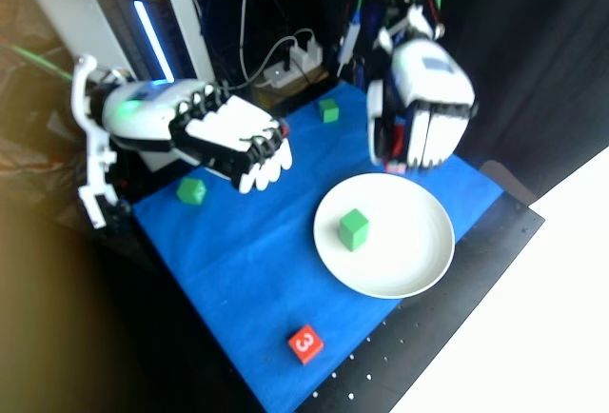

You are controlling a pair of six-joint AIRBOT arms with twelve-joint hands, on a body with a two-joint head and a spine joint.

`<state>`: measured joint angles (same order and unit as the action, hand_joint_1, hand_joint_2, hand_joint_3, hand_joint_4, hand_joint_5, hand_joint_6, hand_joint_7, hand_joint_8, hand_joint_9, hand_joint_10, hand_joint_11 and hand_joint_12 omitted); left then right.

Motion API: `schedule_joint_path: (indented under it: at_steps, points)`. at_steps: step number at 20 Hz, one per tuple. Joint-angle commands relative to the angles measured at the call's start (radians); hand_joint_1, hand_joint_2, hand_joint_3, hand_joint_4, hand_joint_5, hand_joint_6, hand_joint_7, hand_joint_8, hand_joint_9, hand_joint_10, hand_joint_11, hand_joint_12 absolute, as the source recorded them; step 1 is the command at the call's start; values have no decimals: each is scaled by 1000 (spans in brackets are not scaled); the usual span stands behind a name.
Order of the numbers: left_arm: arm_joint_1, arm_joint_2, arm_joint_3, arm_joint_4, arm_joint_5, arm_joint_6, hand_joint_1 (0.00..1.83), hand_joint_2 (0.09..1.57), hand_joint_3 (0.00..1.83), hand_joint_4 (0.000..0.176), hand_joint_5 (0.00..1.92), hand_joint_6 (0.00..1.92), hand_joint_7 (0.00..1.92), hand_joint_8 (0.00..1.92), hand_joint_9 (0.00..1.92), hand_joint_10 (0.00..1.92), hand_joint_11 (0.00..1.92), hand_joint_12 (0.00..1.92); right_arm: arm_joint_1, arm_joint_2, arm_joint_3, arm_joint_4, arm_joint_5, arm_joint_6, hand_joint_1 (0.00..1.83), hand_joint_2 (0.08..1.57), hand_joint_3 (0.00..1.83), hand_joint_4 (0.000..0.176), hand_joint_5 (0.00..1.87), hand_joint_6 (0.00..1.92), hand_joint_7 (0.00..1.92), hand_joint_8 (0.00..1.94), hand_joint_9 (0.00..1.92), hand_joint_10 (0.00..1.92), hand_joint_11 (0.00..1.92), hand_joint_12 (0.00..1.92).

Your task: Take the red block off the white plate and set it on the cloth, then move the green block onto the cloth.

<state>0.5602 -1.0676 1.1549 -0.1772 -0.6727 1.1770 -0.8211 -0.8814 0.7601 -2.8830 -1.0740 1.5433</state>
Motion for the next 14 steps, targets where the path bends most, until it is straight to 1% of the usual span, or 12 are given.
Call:
schedule_joint_path:
  at_steps: [1, 2, 3, 4, 6, 7, 8, 9, 10, 11, 12, 14]
  points:
    - [1, 16, -22, 25, -178, -7, 1350, 1204, 0, 0, 652, 1302, 867, 1197, 795, 1444, 685, 1564, 11, -2, -1, -30, -118, -5, 1024, 836, 148, 0, 564, 889, 587, 1078, 526, 1264, 357, 1671]
    - [16, 38, -55, 40, -215, -7, 1355, 1191, 0, 0, 672, 1255, 875, 1168, 840, 1412, 753, 1554, 11, -2, -1, -28, -118, -5, 1025, 838, 140, 0, 568, 876, 597, 1053, 532, 1246, 355, 1659]
    - [37, 67, -95, 55, -265, -7, 1366, 1162, 0, 0, 724, 1166, 927, 1103, 926, 1335, 794, 1538, 11, -1, -2, -25, -118, -5, 1012, 842, 133, 0, 585, 858, 632, 1046, 579, 1243, 416, 1625]
    - [51, 83, -117, 66, -293, -7, 1359, 1171, 2, 0, 710, 1233, 901, 1119, 879, 1347, 797, 1487, 11, 0, -3, -23, -118, -5, 1029, 831, 122, 0, 608, 852, 667, 1037, 625, 1245, 467, 1606]
    - [87, 124, -174, 90, -366, -7, 1352, 1190, 1, 0, 690, 1241, 874, 1184, 820, 1413, 728, 1485, 11, 3, -5, -20, -118, -5, 1033, 820, 106, 0, 615, 838, 690, 996, 645, 1208, 476, 1583]
    - [102, 144, -201, 101, -393, -7, 1346, 1204, 2, 0, 670, 1275, 857, 1207, 778, 1458, 647, 1466, 10, 4, -6, -19, -118, -5, 1022, 827, 105, 0, 602, 846, 673, 996, 619, 1215, 452, 1612]
    - [122, 165, -230, 119, -420, -7, 1344, 1204, 0, 0, 687, 1275, 834, 1237, 786, 1435, 645, 1424, 10, 6, -6, -17, -118, -5, 1024, 834, 106, 0, 589, 859, 651, 1008, 584, 1235, 410, 1647]
    - [140, 178, -250, 129, -439, -7, 1203, 1222, 0, 0, 705, 1293, 845, 1302, 814, 1174, 716, 1416, 10, 7, -8, -15, -118, -5, 1029, 829, 103, 0, 593, 866, 654, 1015, 586, 1243, 410, 1657]
    - [165, 194, -276, 137, -464, -7, 1170, 1236, 2, 0, 689, 1316, 826, 1361, 857, 1128, 791, 1428, 10, 9, -9, -13, -118, -5, 1021, 825, 100, 0, 601, 855, 660, 991, 596, 1228, 423, 1649]
    - [183, 203, -292, 142, -477, -7, 1293, 1227, 0, 0, 685, 1246, 731, 1399, 853, 1383, 770, 1447, 10, 10, -10, -12, -118, -5, 1015, 829, 101, 0, 594, 851, 649, 986, 586, 1238, 431, 1669]
    - [205, 212, -310, 150, -491, -7, 1327, 1229, 1, 0, 688, 1238, 698, 1430, 805, 1445, 685, 1400, 10, 10, -10, -10, -118, -5, 992, 831, 98, 0, 607, 836, 665, 962, 610, 1210, 461, 1645]
    - [245, 225, -340, 160, -504, -7, 1332, 1232, 0, 0, 709, 1258, 697, 1419, 755, 1481, 574, 1422, 10, 10, -10, -6, -118, -5, 1009, 816, 82, 0, 628, 802, 682, 955, 621, 1203, 474, 1639]
